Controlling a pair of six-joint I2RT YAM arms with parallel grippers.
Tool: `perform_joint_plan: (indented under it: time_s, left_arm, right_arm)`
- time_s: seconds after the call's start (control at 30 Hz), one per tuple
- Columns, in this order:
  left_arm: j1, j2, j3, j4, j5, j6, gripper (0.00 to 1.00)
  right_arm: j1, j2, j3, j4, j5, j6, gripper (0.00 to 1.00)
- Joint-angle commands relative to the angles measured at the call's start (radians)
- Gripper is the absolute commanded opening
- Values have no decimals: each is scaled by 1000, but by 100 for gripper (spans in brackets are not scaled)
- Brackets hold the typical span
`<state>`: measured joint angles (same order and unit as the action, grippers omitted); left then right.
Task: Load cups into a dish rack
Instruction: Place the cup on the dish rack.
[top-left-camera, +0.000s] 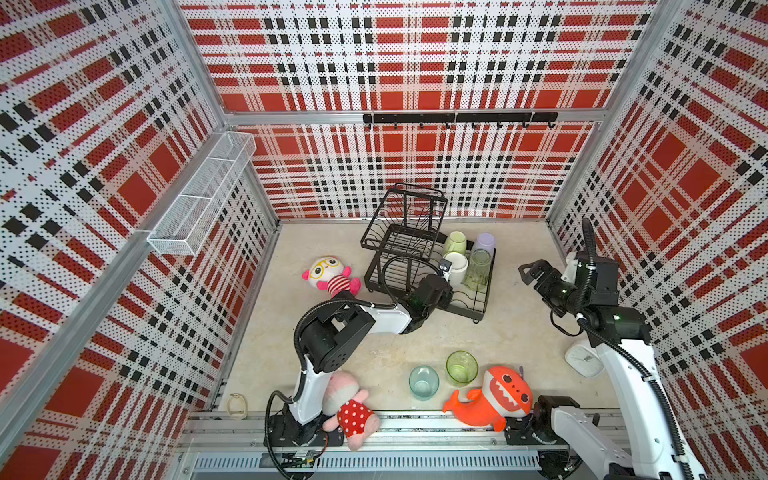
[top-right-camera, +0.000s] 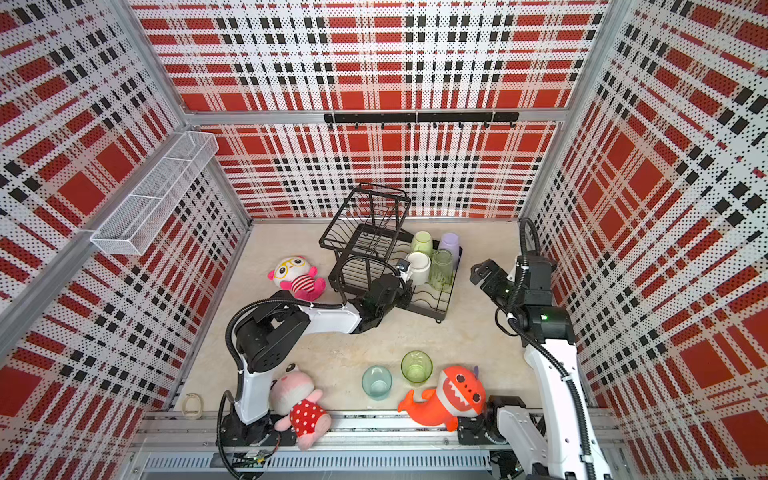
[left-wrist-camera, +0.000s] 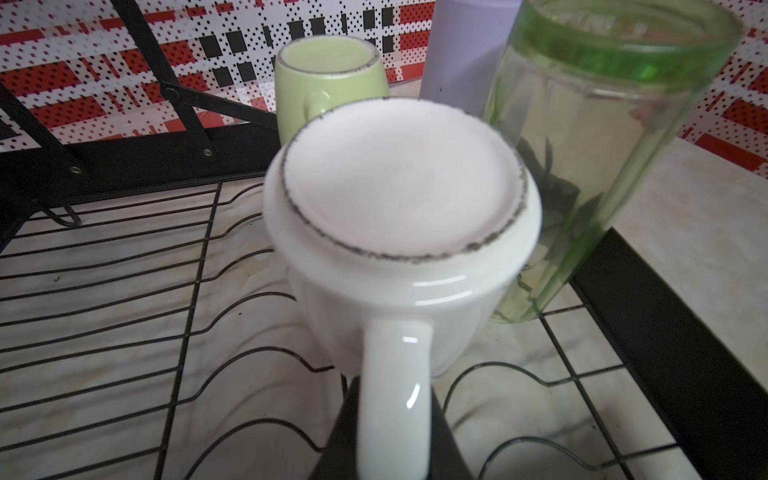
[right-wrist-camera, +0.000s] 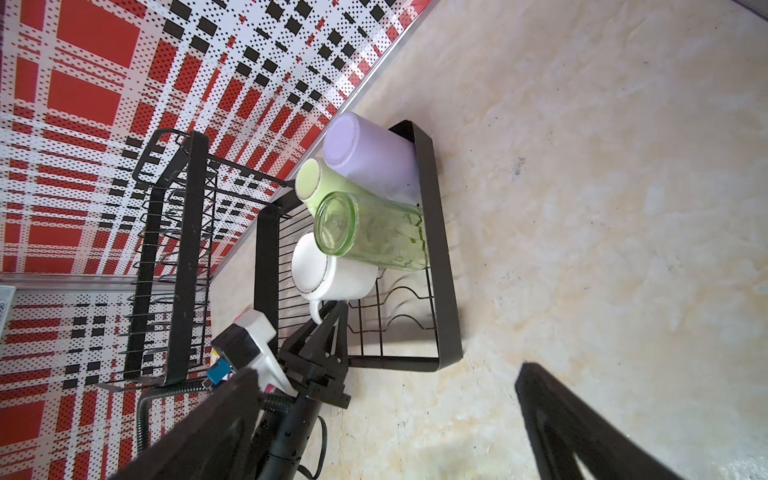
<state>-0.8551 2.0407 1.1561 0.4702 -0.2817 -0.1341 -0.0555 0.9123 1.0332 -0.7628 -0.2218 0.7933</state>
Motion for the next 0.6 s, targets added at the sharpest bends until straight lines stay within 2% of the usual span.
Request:
perform_joint_plan:
  time_s: [0.0,0.23,0.57]
  left_arm:
    - [19,21,51,74,-16,8,0]
    - [37,19,38,74,22,-54,0]
    - [39,-4,61,3,4,-155,0]
  right_arm:
    - [-9,-4,28,-15,18,-16,100]
    - [-9,2,39,-15,15,-17,100]
    - [-8,1,34,-18,12,-14,100]
